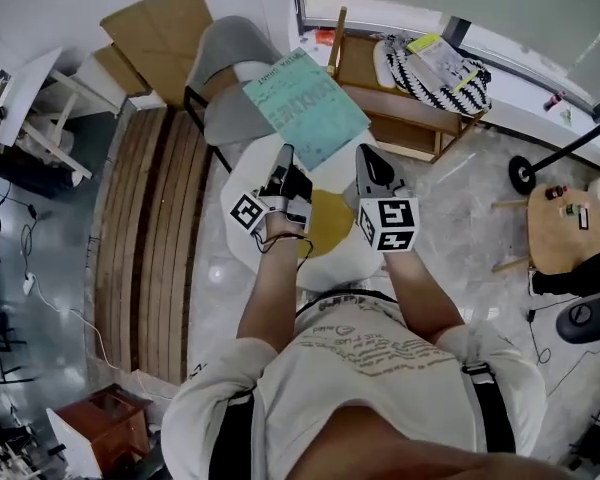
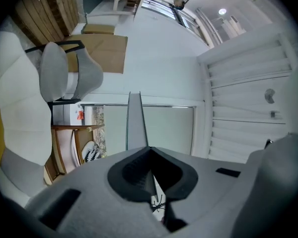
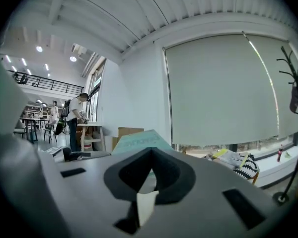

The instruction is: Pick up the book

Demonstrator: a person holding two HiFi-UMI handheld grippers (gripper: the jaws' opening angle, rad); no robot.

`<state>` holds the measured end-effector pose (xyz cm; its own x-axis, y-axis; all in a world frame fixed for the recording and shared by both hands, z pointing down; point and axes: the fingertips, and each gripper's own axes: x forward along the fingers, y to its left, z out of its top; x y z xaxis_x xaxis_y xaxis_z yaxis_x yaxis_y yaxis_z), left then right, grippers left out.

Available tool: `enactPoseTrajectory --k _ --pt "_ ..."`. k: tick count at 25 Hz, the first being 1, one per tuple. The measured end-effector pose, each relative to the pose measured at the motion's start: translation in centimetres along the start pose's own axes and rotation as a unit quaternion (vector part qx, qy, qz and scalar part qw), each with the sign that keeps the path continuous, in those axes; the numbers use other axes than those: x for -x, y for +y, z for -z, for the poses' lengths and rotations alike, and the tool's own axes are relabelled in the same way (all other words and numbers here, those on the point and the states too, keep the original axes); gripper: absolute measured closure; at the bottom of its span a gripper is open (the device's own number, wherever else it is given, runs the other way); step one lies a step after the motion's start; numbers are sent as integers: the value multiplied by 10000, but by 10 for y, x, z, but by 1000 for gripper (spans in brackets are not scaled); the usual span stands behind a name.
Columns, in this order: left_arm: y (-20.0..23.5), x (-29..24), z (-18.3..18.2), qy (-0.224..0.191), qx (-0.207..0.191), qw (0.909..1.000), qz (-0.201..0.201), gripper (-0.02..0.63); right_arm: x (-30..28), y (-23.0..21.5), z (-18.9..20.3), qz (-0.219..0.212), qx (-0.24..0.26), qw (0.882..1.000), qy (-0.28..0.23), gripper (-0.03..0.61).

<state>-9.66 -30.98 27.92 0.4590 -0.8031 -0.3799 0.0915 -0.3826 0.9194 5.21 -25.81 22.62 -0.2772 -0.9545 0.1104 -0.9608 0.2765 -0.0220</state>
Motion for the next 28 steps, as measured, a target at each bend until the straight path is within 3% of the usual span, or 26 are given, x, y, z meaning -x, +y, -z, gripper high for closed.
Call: enactPoseTrajectory --k 28 --pt "-16 7 9 -33 288 9992 274 595 25 -5 -17 115 131 9998 -91 552"
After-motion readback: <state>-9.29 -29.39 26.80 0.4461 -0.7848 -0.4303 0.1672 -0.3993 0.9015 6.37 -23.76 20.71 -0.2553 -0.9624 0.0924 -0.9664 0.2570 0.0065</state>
